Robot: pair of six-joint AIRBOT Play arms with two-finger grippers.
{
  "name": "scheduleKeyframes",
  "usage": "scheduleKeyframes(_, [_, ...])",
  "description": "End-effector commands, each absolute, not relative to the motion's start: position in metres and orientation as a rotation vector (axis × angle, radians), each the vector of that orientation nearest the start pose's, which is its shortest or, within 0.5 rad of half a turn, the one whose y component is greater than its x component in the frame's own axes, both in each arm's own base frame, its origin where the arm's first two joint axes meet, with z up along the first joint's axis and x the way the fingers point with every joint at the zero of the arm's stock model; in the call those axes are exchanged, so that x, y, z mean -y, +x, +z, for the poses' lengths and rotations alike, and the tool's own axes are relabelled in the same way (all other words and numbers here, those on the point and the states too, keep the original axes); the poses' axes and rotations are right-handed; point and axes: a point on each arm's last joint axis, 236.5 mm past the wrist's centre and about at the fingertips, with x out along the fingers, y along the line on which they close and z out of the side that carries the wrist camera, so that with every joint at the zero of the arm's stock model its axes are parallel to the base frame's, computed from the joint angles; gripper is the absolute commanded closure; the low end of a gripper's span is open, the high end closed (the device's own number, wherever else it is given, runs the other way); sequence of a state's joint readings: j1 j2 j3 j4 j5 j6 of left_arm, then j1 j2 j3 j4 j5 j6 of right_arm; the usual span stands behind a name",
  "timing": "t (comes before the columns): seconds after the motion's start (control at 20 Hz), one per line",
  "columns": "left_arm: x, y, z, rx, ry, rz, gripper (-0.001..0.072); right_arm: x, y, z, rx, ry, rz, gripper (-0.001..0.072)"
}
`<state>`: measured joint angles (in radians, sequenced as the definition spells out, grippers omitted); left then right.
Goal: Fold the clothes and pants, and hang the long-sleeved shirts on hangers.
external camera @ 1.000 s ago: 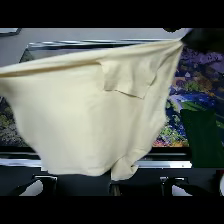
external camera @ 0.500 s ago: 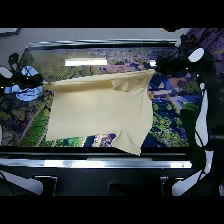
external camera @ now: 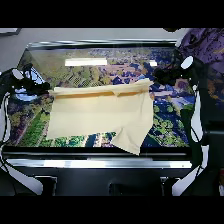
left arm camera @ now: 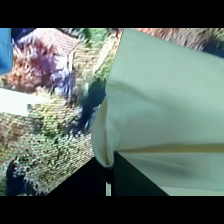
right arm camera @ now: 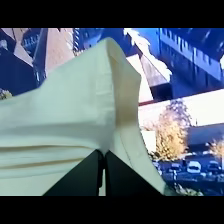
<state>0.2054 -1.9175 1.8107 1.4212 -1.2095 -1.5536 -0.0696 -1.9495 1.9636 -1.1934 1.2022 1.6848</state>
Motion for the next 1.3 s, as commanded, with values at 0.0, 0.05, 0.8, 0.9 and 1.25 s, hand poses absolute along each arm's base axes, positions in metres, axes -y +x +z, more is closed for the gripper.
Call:
scheduleKeyframes(0.0, [-0.070,0.486,-0.074,-1.477,-0.269,0.082,0.0697,-0.042,0.543,-0.037,-1.326,0.471,0.077,0.0685])
scheduleKeyframes(0.05, [-0.069,0.482,-0.078,-1.503,-0.281,0.088,0.0697,-0.042,0.540,-0.045,-1.350,0.475,0.074,0.0685])
scheduleKeyframes(0.8, [-0.040,0.455,-0.086,-1.643,-0.359,0.034,0.0696,-0.042,0.518,-0.070,-1.476,0.453,0.055,0.0684])
scheduleKeyframes(0.9, [-0.037,0.453,-0.092,-1.661,-0.359,0.031,0.0695,-0.051,0.520,-0.072,-1.469,0.429,0.066,0.0684])
scheduleKeyframes(1.25, [-0.036,0.453,-0.095,-1.667,-0.355,0.028,0.0006,-0.060,0.513,-0.077,-1.492,0.310,0.024,0.0488])
